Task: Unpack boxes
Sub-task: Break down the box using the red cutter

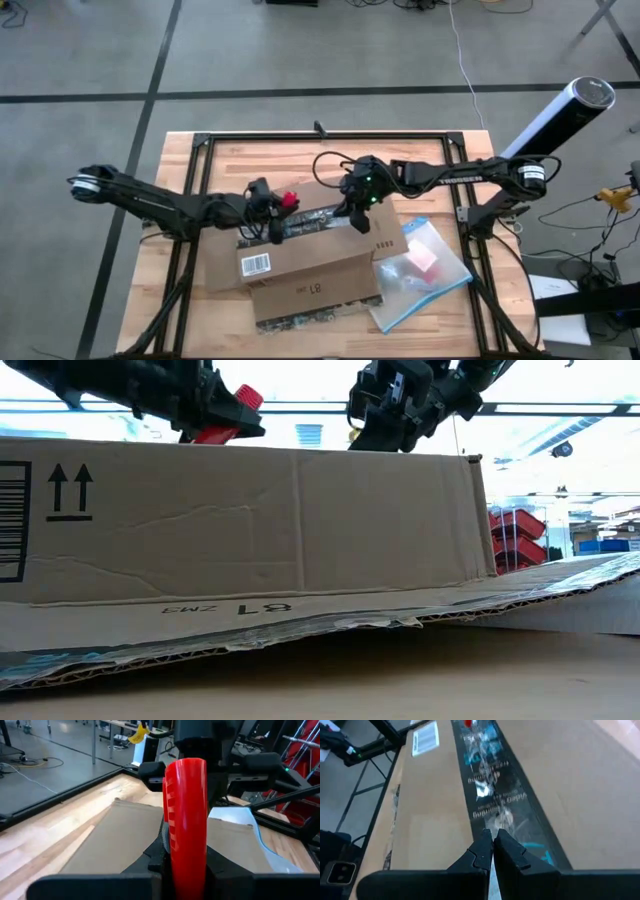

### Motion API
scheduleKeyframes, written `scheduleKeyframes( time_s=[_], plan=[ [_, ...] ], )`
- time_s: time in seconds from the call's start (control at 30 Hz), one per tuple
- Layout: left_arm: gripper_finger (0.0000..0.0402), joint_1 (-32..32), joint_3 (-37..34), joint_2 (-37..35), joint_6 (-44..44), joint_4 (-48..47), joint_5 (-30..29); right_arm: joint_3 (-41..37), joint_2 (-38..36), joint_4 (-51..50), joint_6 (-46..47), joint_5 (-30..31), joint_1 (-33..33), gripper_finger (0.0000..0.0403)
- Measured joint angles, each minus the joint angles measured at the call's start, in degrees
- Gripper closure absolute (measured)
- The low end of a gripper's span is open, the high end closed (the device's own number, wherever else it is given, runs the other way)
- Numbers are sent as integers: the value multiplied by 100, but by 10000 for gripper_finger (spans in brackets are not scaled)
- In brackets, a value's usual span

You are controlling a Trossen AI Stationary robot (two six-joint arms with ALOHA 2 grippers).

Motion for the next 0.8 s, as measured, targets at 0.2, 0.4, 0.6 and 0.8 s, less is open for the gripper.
scheduleKeyframes(
  time_s=[0.2, 0.4, 0.6, 0.8],
  plan=[
    [372, 0, -2, 153, -3, 313, 92, -209, 349, -48, 10, 7, -46, 403],
    [372, 0, -1, 54, -20, 382, 91, -223, 499, -244, 3, 295, -177, 403],
    [372, 117, -1, 55, 52, 511, 341, -230, 446, -526, 3, 504, -589, 403],
    [372, 626, -1, 405, 366, 1227, 1269, -228, 422, -833, -199, 445, -839, 403]
  ],
)
